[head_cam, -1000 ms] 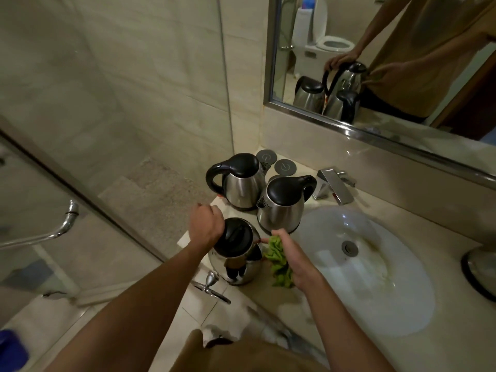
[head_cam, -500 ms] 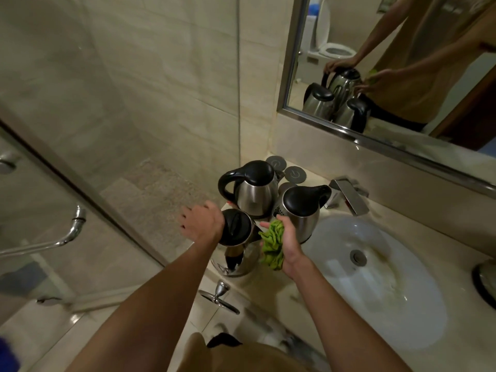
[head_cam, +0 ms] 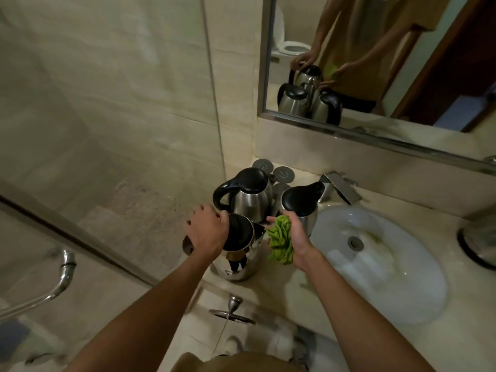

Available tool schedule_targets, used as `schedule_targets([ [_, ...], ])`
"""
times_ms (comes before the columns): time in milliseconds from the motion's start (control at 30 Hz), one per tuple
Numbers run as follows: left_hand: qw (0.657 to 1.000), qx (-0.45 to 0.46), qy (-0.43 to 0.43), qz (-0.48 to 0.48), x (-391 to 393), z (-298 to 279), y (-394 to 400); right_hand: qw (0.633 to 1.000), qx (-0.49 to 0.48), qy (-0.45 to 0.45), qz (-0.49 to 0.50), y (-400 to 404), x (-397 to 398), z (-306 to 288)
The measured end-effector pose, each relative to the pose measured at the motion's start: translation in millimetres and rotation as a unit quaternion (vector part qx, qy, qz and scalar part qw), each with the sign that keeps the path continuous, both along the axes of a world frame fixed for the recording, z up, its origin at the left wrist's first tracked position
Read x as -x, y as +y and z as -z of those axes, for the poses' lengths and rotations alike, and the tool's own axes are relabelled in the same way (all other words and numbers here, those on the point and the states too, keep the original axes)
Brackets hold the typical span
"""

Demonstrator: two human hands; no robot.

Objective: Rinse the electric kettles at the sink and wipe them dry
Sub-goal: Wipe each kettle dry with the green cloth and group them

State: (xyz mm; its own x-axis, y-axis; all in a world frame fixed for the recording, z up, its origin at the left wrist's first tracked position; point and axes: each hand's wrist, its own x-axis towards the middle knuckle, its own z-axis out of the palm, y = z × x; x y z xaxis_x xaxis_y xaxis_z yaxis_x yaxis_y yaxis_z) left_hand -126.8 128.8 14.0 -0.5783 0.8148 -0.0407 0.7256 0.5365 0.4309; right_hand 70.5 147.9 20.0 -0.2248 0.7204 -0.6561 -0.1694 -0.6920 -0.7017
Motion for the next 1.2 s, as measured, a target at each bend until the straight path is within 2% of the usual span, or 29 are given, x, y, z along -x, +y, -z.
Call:
schedule_targets([
  [133,0.984,-0.091,-0.049,0.147,-28,-20,20,0.995,-0.036,-0.087,0.031,-3,-22,-12],
  [233,0.963,-0.109,-0.062,0.239,-69,-30,31,0.984,-0.038,-0.161,0.068,-8,-54,-25],
  [433,0.929,-0.054,-0.046,0.365,-170,-33,37,0.952,-0.007,-0.265,0.155,-18,-150,-37],
  [633,0.882,-0.004,-0.028,0.47,-292,-34,47,0.929,0.005,-0.303,0.213,-23,-269,-59],
  [700,0.873,0.016,-0.029,0.487,-340,-35,52,0.922,-0.002,-0.312,0.228,-23,-313,-56],
  [867,0.855,0.095,-0.102,0.5,-467,-28,56,0.908,-0.018,-0.335,0.252,-36,-422,-57],
  [1033,0.838,0.163,-0.217,0.473,-569,-24,55,0.875,-0.021,-0.427,0.229,-49,-512,-60],
  [1133,0.815,0.174,-0.208,0.512,-628,-20,59,0.851,-0.026,-0.485,0.202,-55,-565,-68],
  [1200,0.807,0.18,-0.241,0.508,-664,-18,63,0.832,-0.023,-0.516,0.203,-61,-593,-72],
])
